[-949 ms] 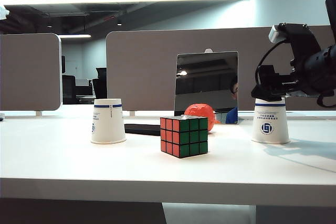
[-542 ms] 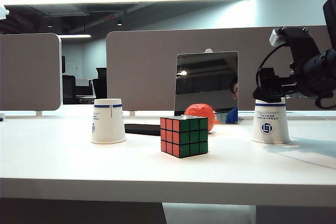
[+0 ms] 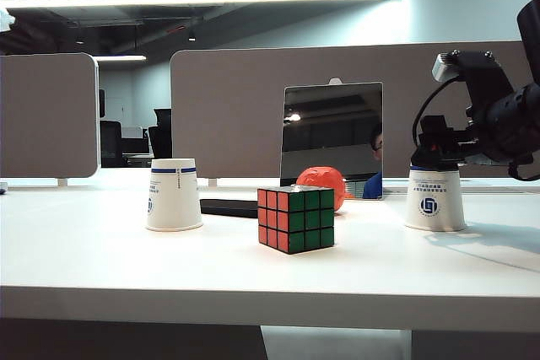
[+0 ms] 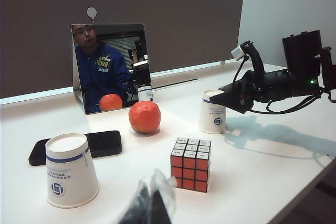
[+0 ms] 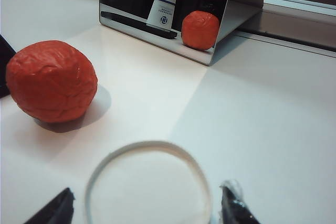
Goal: Carefully pick up the cup on the right and stack it on top of the cup on the left.
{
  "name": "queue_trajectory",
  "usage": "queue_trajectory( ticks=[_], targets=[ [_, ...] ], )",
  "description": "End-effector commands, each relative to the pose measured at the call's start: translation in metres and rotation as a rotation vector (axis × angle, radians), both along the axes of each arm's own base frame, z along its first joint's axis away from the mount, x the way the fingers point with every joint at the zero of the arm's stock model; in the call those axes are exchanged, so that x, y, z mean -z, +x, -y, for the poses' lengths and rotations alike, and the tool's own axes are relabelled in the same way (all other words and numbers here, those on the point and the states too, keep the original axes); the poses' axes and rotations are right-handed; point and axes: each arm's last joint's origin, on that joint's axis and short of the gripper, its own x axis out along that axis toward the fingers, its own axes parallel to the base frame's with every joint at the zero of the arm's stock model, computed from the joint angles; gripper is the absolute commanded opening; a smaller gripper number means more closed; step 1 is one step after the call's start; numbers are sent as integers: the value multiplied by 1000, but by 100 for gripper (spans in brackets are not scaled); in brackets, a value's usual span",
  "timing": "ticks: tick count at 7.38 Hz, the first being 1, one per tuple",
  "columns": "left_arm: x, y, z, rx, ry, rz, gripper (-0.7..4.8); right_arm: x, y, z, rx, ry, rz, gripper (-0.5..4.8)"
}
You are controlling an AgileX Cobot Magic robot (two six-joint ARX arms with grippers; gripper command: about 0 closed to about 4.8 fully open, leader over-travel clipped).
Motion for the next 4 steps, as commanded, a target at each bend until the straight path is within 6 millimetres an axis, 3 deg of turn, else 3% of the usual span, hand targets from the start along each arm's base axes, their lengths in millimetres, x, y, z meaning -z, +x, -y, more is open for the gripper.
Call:
queue_trajectory(
  ticks=[1,4],
  targets=[
    [-2,0,0,6,-1,13,-5,-2,1,0,-3,4,7,327],
    [-2,0,0,6,-1,13,-5,-1,1,0,-3,2,-4,322]
  ],
)
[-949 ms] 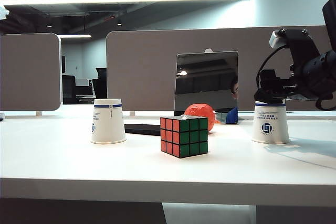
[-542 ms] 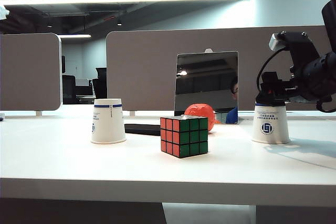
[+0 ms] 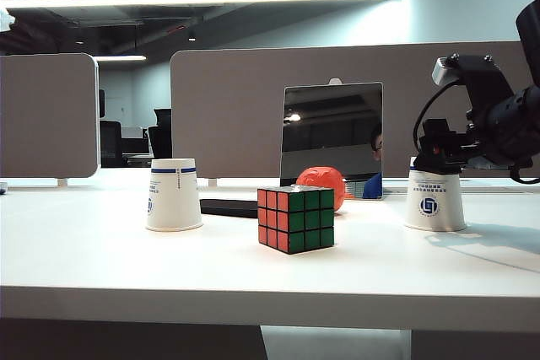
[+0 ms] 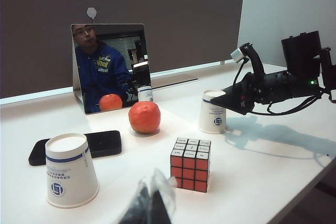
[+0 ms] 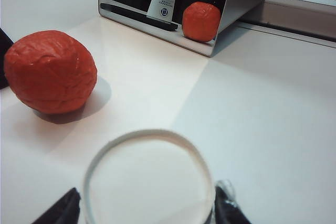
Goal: Carefully pick up the cup on the right and stack it on top of the cup on the left.
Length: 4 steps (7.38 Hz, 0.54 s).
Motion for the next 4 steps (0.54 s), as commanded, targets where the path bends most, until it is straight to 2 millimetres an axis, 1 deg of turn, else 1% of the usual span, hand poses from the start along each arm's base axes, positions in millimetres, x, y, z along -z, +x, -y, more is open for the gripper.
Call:
queue_trajectory(
  ticks=[1,2,4],
  targets=[
    [-2,0,0,6,-1,13,-5,-3,1,0,-3,6,21,322],
    [-2,0,0,6,-1,13,-5,-3,1,0,-3,6,21,301],
    [-2,0,0,6,-1,13,-5,-3,1,0,-3,6,21,300]
  ],
)
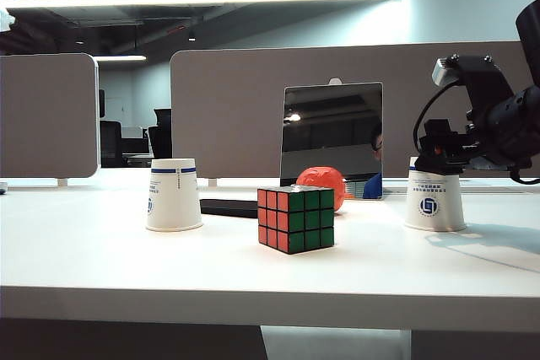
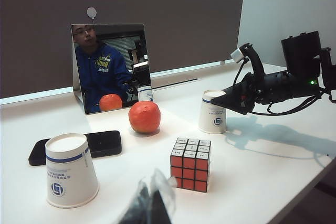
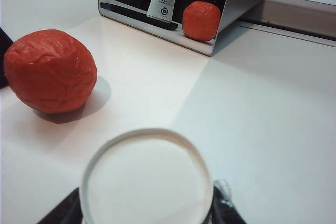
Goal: Carefully pick up the cup on the right and stack it on top of the cup on the left.
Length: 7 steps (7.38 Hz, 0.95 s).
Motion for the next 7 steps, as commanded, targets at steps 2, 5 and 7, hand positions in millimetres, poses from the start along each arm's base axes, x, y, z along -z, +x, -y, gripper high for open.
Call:
queue_trajectory(
  ticks=[2,5,7],
  targets=[
    [-2,0,0,6,-1,13,-5,-4,1,0,-3,6,24,295],
    [-2,0,0,5,-1,13,-5,-5,2,0,-3,8,35,272],
    [-2,0,0,6,-1,13,-5,-11,3,-1,-17,59,85,272]
  ],
)
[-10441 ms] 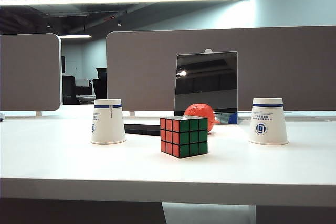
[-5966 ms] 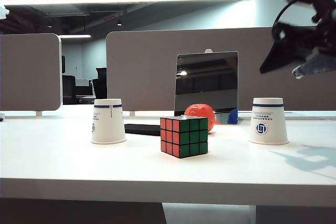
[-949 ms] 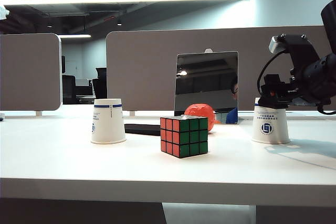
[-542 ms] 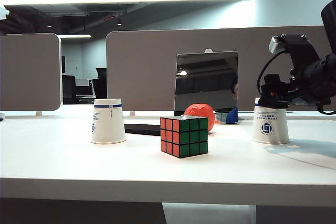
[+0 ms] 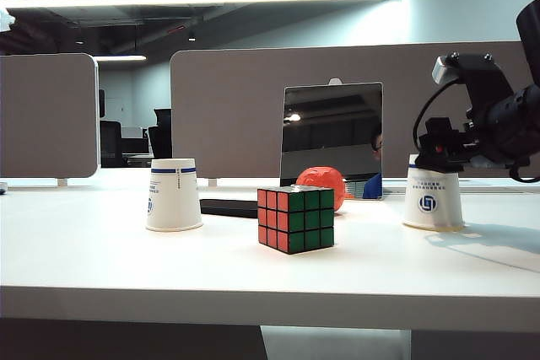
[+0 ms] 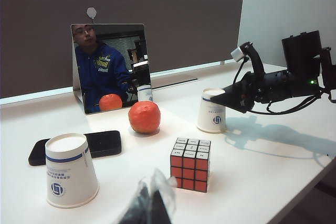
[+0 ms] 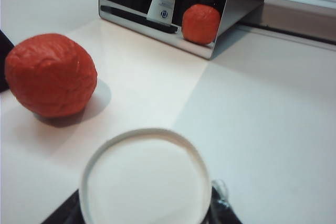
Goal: Carefully pick up the cup on the right and stack it on top of the cup on the left.
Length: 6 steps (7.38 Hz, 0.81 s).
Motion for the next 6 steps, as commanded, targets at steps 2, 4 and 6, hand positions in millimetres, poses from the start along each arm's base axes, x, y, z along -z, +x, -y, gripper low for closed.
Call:
queue_trajectory(
  ticks=[2,4,6],
  targets=[
    [-2,0,0,5,-1,13,-5,-19,3,-5,-109,157,130,272],
    [-2,0,0,5,-1,13,-5,-28,2,-18,-200,187,193,273],
    [-2,0,0,4,-1,13,-5,-64,11,-66,-388,222,290,273]
  ],
)
